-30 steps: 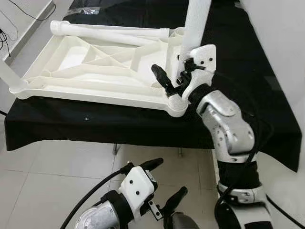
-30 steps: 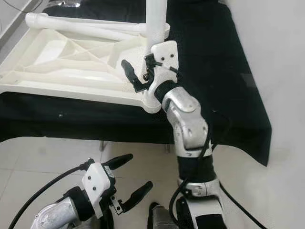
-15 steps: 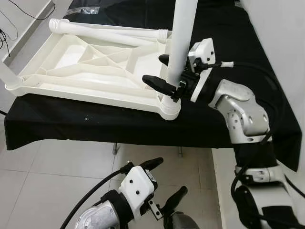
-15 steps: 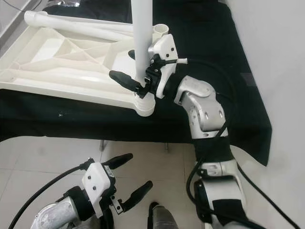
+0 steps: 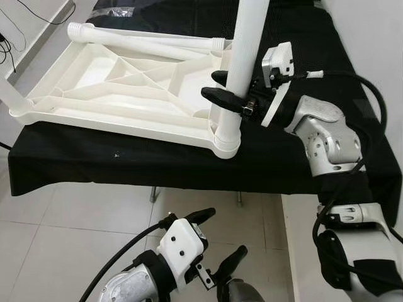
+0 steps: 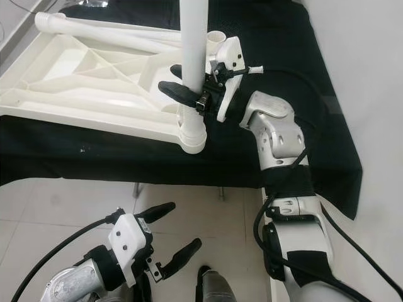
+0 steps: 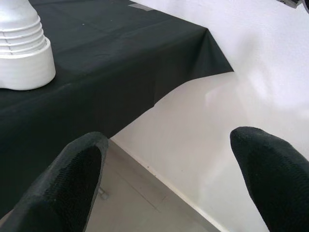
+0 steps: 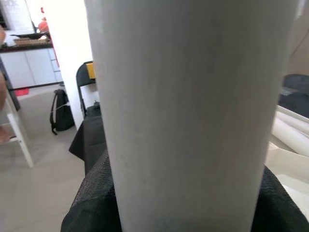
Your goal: Building children table
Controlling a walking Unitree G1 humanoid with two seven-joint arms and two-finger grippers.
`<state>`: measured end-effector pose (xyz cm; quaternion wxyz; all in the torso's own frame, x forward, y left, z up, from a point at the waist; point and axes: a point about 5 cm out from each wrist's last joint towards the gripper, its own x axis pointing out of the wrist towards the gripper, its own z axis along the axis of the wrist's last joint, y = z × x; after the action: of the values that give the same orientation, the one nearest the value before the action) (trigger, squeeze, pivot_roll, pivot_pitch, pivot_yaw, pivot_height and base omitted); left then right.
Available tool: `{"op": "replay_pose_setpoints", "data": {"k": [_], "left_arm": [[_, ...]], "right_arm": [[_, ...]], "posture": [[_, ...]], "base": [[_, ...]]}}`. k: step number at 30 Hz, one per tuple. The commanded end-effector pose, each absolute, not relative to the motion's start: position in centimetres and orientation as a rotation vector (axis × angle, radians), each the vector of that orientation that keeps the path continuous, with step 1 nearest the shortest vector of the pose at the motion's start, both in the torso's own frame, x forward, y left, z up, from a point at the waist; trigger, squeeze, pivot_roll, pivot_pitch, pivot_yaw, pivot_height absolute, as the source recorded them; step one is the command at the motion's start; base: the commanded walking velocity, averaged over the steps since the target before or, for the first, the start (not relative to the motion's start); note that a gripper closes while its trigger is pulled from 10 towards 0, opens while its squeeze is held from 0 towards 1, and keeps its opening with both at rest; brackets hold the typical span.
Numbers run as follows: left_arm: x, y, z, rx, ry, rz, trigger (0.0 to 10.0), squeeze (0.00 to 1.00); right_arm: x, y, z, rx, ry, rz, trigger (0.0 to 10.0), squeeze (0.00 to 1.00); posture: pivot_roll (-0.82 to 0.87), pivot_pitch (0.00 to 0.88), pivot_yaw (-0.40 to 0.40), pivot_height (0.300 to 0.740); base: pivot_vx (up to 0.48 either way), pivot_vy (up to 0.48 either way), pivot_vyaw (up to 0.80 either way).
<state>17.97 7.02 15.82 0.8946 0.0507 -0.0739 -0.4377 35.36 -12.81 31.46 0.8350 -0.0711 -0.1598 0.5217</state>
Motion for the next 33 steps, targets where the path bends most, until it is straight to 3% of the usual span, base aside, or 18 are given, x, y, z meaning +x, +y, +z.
{"op": "replay_pose_setpoints", "data": {"k": [1, 5, 7, 8, 9, 10, 11, 12, 14, 17, 25, 26, 28, 29, 33], "left_arm": [[17.7, 7.1, 15.5, 0.103, -0.129, -0.918, 10.0, 0.00], [17.6, 7.1, 15.5, 0.103, -0.127, -0.921, 10.0, 0.00], [17.5, 7.2, 15.5, 0.105, -0.125, -0.920, 10.0, 0.00], [17.5, 7.2, 15.5, 0.105, -0.125, -0.920, 10.0, 0.00], [17.4, 7.3, 15.4, 0.106, -0.122, -0.919, 10.0, 0.00], [17.4, 7.3, 15.4, 0.106, -0.122, -0.919, 10.0, 0.00], [17.5, 7.4, 15.5, 0.097, -0.119, -0.913, 10.0, 0.00], [17.5, 7.4, 15.5, 0.097, -0.119, -0.913, 10.0, 0.00], [17.6, 7.3, 15.4, 0.092, -0.116, -0.919, 10.0, 0.00], [17.5, 7.3, 15.3, 0.096, -0.115, -0.925, 10.0, 0.00], [17.5, 7.2, 15.2, 0.099, -0.117, -0.922, 10.0, 0.00], [17.6, 7.2, 15.2, 0.100, -0.119, -0.919, 10.0, 0.00], [17.6, 7.2, 15.2, 0.101, -0.119, -0.917, 10.0, 0.00], [17.6, 7.2, 15.1, 0.101, -0.119, -0.916, 10.0, 0.00], [17.6, 7.2, 15.2, 0.101, -0.119, -0.917, 10.0, 0.00]], "right_arm": [[35.2, -12.4, 30.9, -0.129, -0.323, 1.153, 0.0, 0.00], [34.5, -12.6, 28.9, -0.112, -0.254, 1.085, 0.0, 0.00], [34.6, -12.1, 25.9, -0.181, -0.142, 0.779, 0.0, 0.00], [34.6, -12.1, 25.9, -0.181, -0.142, 0.779, 0.0, 0.00], [34.9, -13.0, 24.2, -0.247, -0.079, 0.397, 0.0, 0.00], [34.9, -13.0, 24.2, -0.247, -0.079, 0.397, 0.0, 0.00], [33.1, -11.4, 22.2, -0.248, -0.054, 0.320, 0.0, 0.00], [33.1, -11.4, 22.2, -0.248, -0.054, 0.320, 0.0, 0.00], [31.2, -8.9, 20.8, -0.159, -0.029, 0.321, 0.0, 0.00], [31.6, -7.6, 21.9, -0.134, -0.069, 0.356, 0.0, 0.00], [32.1, -6.8, 23.2, -0.135, -0.091, 0.315, 0.0, 0.00], [32.2, -6.8, 23.8, -0.124, -0.117, 0.331, 10.0, 0.76], [32.2, -6.8, 24.2, -0.119, -0.139, 0.340, 10.0, 0.76], [32.3, -6.7, 24.6, -0.092, -0.159, 0.364, 10.0, 1.00], [32.6, -6.7, 26.2, -0.007, -0.244, 0.521, 10.0, 1.00]], "posture": [[0.07, 0.316, -0.005, 0.740], [0.07, 0.320, -0.008, 0.740], [0.08, 0.327, -0.018, 0.740], [0.08, 0.327, -0.018, 0.740], [0.07, 0.329, -0.022, 0.740], [0.07, 0.329, -0.022, 0.740], [0.06, 0.328, -0.008, 0.740], [0.06, 0.328, -0.008, 0.740], [0.07, 0.325, -0.004, 0.740], [0.07, 0.310, -0.004, 0.740], [0.08, 0.297, -0.012, 0.740], [0.08, 0.285, -0.019, 0.740], [0.08, 0.285, -0.019, 0.740], [0.08, 0.280, -0.019, 0.740], [0.08, 0.281, -0.020, 0.740]], "base": [[0.000, 0.000, 0.00], [0.000, 0.000, 0.00], [0.000, 0.000, 0.00], [0.000, 0.000, 0.00], [0.000, 0.000, 0.00], [0.000, 0.000, 0.00], [0.000, 0.000, 0.00], [0.000, 0.000, 0.00], [0.000, 0.000, 0.00], [0.000, 0.000, 0.00], [0.000, 0.000, 0.00], [0.000, 0.000, 0.00], [0.000, 0.000, 0.00], [0.000, 0.000, 0.00], [0.000, 0.000, 0.00]]}}
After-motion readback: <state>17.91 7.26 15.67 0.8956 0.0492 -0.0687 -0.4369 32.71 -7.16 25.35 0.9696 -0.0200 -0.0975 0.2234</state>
